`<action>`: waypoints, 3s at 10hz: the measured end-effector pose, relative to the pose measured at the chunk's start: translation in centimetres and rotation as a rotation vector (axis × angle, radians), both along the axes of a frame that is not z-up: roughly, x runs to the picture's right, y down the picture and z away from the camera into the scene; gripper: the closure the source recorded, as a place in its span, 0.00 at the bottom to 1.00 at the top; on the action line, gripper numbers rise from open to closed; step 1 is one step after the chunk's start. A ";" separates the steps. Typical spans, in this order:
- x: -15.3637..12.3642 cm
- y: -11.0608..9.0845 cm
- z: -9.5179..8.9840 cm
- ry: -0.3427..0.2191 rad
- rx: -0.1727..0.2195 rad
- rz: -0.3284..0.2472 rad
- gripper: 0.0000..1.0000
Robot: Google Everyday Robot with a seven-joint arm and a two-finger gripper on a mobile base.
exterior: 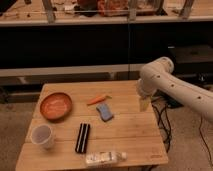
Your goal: Place the white sponge in the ceramic bowl
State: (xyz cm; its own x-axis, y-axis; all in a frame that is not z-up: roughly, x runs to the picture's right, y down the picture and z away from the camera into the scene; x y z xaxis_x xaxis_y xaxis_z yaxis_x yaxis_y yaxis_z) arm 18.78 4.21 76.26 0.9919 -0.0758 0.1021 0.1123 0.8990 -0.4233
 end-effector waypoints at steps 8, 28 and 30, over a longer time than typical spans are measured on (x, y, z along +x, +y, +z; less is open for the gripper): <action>-1.9 -0.2 2.0 -0.044 0.016 0.011 0.20; -8.8 2.7 8.5 -0.157 -0.015 -0.073 0.20; -9.5 3.0 9.0 -0.166 -0.023 -0.072 0.20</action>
State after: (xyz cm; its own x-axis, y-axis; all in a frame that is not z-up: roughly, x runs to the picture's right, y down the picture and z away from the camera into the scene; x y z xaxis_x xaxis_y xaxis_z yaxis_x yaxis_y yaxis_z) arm 9.33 7.18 85.22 0.9533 -0.1420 0.2664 0.2462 0.8765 -0.4136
